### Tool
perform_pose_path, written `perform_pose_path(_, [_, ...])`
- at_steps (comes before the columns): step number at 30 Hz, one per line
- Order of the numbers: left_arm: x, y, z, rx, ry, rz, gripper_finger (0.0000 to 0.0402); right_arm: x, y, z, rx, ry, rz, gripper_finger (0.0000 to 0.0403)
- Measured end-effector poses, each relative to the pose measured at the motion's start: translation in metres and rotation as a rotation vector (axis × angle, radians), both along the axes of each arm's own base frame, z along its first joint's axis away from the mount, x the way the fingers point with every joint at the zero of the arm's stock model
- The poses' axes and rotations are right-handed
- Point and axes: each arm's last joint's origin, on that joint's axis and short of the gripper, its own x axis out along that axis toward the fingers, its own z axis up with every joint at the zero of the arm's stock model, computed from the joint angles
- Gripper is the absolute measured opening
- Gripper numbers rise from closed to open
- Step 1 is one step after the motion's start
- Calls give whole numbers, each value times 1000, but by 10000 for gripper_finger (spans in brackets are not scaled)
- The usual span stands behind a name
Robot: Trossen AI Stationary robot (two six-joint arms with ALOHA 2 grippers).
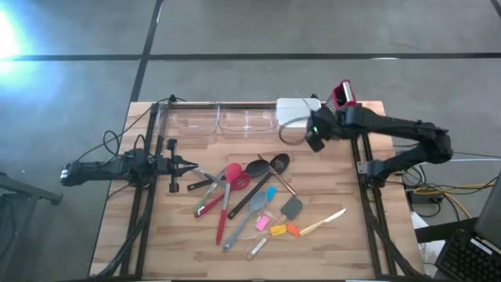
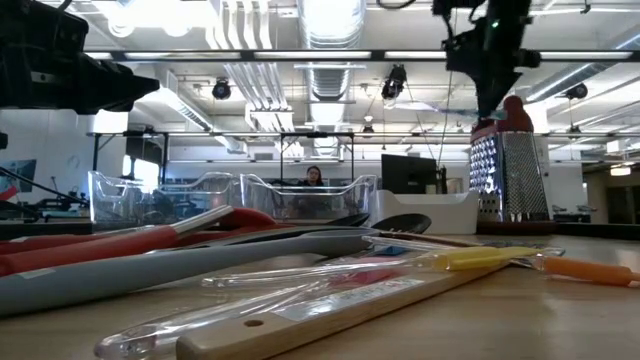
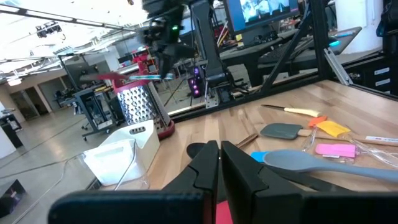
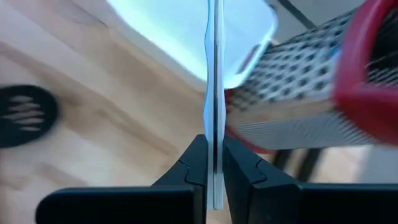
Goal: Pick & Place Kitchen Items
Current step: Put the blue table knife into the white bin
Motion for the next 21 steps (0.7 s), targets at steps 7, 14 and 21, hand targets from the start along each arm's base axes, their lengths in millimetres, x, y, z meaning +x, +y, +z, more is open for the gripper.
perform_pose_path(7, [0, 0, 0, 0, 0, 0, 23, 18, -43, -5, 84, 287, 104, 18])
perform_pose_path(14, [0, 0, 0, 0, 0, 0, 23, 28, -73, -19, 166, 414, 161, 18])
perform_pose_path(21, [0, 0, 0, 0, 0, 0, 23, 34, -96, -36, 278, 416, 119, 18])
